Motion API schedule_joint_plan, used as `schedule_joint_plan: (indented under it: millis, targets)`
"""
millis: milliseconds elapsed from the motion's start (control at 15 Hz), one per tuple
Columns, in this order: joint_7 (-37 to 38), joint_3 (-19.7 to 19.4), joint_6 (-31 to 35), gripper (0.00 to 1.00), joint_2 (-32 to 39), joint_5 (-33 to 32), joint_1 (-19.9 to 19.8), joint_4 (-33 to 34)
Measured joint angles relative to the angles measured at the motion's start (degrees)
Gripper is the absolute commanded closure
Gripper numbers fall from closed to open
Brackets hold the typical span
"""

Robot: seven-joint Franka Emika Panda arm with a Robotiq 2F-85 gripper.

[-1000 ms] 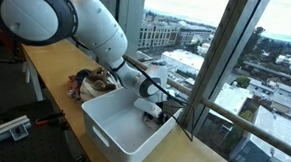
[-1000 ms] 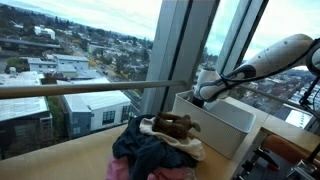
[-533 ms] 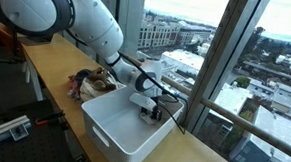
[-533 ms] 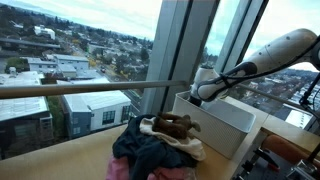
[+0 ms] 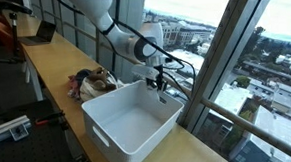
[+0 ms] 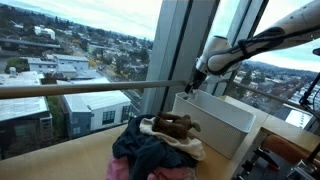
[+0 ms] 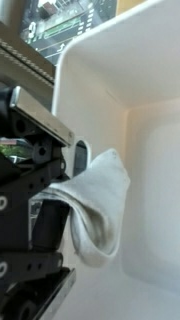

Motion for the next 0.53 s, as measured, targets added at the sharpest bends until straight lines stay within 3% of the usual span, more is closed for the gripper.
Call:
schedule_joint_plan:
  millis: [267,533]
  targets:
    - [1.1,2.0,0.2,1.0,-9.6,-1.1,4.4,-6.6]
    - [4.1,6.2,0.1,1.0,-13.1,-2.6,11.0,-11.7]
